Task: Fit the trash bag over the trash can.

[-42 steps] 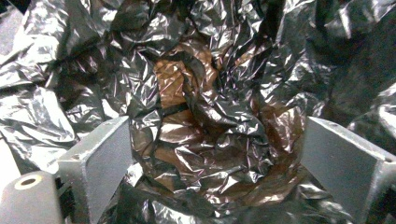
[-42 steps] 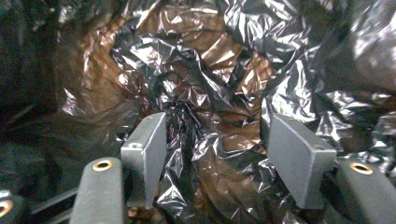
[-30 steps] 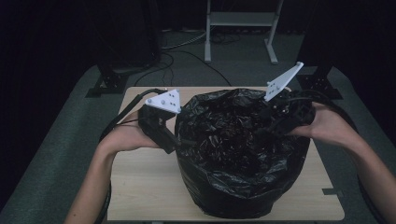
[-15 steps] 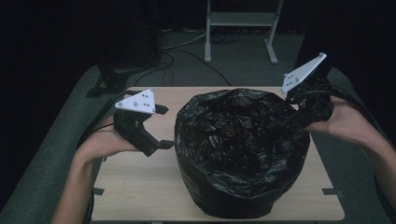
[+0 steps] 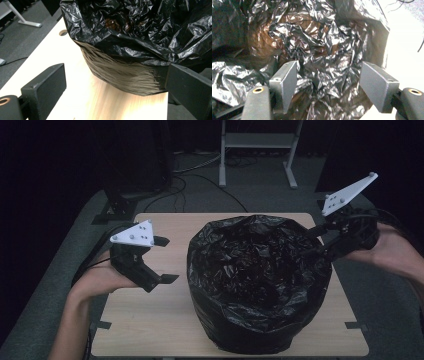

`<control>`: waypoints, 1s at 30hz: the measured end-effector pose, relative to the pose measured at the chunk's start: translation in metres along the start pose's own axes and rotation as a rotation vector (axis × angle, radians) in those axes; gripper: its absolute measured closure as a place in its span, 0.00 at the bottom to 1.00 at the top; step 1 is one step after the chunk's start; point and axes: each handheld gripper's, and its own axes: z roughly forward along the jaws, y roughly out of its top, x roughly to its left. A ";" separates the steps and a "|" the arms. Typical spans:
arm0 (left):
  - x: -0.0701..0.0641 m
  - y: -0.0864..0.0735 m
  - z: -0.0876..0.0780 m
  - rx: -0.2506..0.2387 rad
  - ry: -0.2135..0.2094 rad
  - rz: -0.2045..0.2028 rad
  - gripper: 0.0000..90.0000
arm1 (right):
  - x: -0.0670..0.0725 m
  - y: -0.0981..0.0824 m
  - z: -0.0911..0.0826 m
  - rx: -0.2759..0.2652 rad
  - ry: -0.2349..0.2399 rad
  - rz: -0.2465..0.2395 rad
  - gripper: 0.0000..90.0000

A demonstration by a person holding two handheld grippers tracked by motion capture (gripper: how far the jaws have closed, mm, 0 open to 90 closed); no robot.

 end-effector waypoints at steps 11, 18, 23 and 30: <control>0.000 -0.008 -0.001 0.010 0.007 -0.009 0.03 | -0.004 -0.020 -0.009 0.005 -0.021 0.036 0.33; -0.001 -0.015 0.000 0.013 0.011 -0.021 0.03 | -0.005 -0.034 -0.013 -0.002 -0.029 0.061 0.33; -0.002 -0.021 0.000 0.014 0.015 -0.024 0.03 | -0.007 -0.046 -0.016 -0.010 -0.034 0.085 0.33; -0.005 -0.028 0.000 0.016 0.018 -0.038 0.03 | -0.008 -0.062 -0.016 -0.014 -0.036 0.111 0.33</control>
